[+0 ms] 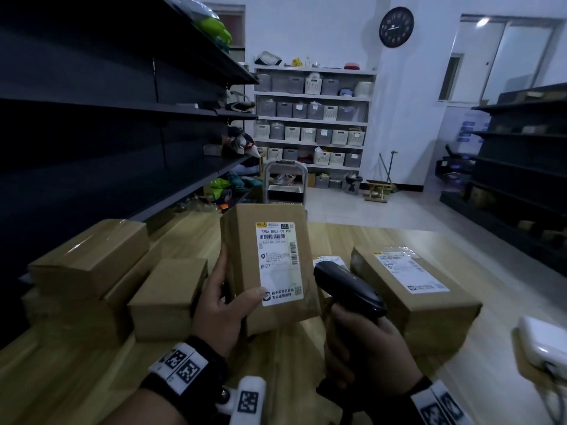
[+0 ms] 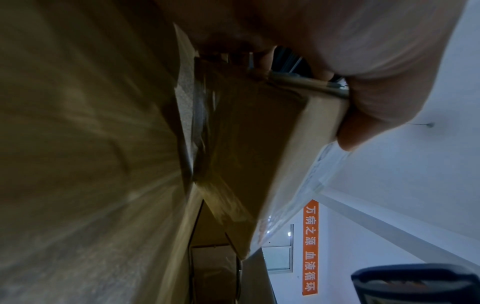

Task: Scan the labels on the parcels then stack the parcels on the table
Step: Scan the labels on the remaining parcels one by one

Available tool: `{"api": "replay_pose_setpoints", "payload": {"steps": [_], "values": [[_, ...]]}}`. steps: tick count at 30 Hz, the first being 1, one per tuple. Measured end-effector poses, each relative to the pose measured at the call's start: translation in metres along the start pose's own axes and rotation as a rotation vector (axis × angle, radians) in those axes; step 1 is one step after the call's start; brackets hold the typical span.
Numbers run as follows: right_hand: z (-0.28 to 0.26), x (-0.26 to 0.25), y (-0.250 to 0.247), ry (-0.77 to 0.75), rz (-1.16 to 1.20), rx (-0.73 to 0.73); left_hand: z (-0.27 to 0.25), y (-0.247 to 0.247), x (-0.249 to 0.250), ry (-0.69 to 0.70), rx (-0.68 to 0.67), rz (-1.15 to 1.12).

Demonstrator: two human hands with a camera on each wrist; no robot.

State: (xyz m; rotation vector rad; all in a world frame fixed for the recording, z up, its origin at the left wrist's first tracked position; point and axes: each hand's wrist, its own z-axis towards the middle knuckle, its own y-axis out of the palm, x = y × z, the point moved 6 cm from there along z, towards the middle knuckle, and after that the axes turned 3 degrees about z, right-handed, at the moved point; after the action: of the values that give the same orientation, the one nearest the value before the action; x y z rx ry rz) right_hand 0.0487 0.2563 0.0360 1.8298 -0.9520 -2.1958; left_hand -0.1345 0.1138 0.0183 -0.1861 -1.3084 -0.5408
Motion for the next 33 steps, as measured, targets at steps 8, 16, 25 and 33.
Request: {"api": "replay_pose_setpoints", "payload": {"steps": [8,16,25,33], "values": [[0.001,-0.006,-0.004,-0.07,0.037,0.066,-0.001,0.0,0.002,0.006,0.02,-0.007],[0.006,-0.017,-0.041,-0.191,0.086,0.361,-0.003,0.004,-0.002,-0.13,0.079,-0.045],[0.002,-0.023,-0.039,-0.214,0.269,0.363,0.003,0.039,0.019,-0.302,0.025,-0.065],[-0.003,-0.031,-0.037,-0.185,0.548,0.315,0.032,0.106,0.041,-0.576,-0.046,0.074]]}}
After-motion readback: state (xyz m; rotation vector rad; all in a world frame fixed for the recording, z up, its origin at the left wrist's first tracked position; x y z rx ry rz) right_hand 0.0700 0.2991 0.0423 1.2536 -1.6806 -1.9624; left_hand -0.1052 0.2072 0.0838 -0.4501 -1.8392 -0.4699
